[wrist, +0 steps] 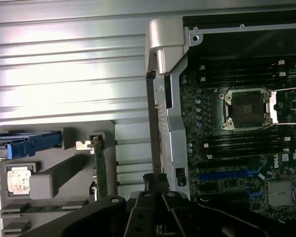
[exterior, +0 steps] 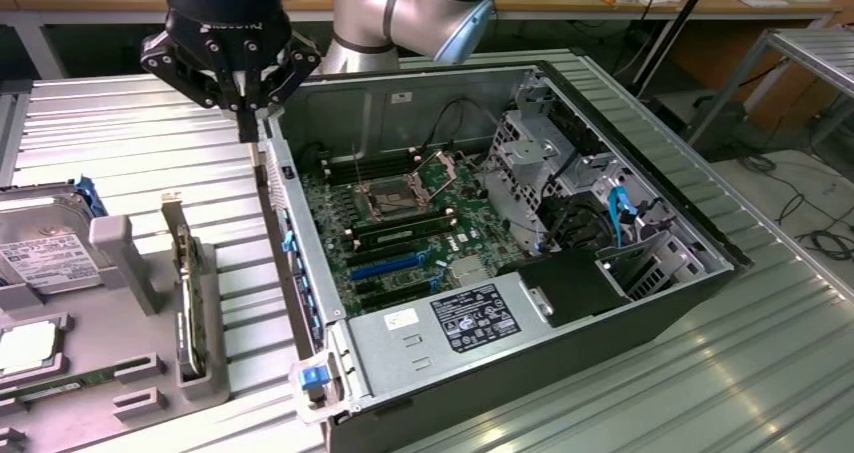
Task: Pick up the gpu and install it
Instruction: 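Reach for the gpu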
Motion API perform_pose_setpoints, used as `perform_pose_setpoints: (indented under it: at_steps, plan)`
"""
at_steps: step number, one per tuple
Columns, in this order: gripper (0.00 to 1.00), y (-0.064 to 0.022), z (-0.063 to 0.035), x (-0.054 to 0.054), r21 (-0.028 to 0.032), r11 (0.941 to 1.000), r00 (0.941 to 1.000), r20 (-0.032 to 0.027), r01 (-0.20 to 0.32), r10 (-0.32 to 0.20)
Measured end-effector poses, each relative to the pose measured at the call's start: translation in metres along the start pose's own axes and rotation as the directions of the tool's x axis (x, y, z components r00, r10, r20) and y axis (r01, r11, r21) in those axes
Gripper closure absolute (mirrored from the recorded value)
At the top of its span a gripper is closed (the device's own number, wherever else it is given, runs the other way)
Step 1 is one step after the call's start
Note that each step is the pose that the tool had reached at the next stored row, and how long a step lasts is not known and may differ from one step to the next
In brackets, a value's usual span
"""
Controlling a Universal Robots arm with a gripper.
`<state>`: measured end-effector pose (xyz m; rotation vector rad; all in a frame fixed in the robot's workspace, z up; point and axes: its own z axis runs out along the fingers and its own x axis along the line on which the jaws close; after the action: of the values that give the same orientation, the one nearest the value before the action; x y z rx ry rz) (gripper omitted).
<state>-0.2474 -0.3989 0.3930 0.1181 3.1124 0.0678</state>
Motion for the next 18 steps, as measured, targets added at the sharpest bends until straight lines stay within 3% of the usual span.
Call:
perform_pose_setpoints:
  at_steps: [18]
  plan:
    - [0.89, -0.0018, -0.0006, 0.024, 0.0001, 1.0, 1.0, 0.0, 0.0, 0.0]
